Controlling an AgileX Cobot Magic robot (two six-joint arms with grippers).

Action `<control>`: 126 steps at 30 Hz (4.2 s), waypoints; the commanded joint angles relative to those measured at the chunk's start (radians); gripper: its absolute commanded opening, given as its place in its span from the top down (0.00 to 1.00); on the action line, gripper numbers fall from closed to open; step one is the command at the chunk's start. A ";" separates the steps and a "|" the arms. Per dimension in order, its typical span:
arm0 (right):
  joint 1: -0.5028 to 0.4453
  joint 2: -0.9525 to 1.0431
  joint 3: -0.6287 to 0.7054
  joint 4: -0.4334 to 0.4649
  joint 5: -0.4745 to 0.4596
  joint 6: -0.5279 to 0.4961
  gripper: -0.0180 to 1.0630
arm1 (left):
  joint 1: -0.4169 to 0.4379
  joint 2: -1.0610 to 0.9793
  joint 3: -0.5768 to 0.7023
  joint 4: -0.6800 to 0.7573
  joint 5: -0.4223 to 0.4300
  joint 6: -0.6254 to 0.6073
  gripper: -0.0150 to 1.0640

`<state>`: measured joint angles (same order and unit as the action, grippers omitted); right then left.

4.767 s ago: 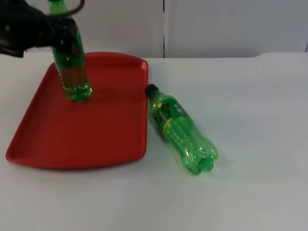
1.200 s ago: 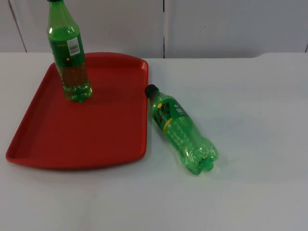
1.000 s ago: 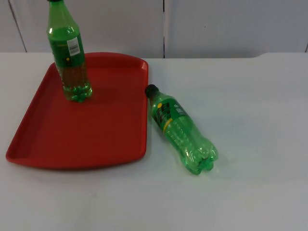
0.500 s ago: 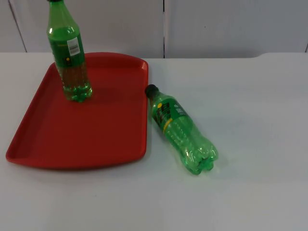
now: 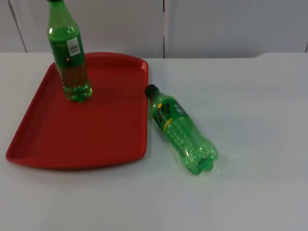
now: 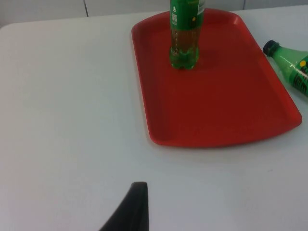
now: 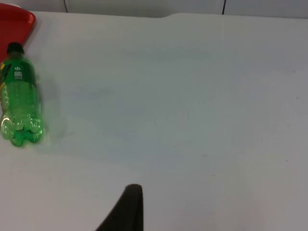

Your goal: Place the bottle upright on the tray.

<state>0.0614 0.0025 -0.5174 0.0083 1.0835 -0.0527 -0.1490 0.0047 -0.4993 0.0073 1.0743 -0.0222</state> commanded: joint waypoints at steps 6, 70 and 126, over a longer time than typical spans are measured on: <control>-0.007 -0.002 0.001 0.002 -0.006 -0.007 0.09 | 0.000 -0.005 0.004 0.003 0.000 -0.008 0.01; -0.007 0.480 -0.268 0.002 -0.130 -0.007 0.09 | 0.000 -0.005 0.004 0.003 0.000 -0.008 0.01; 0.552 2.074 -1.341 0.014 0.020 0.088 0.10 | 0.000 -0.005 0.004 0.003 0.000 -0.008 0.01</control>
<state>0.5915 2.0420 -1.8120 0.0339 1.0709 0.0000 -0.1490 0.0047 -0.4993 0.0073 1.0762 -0.0222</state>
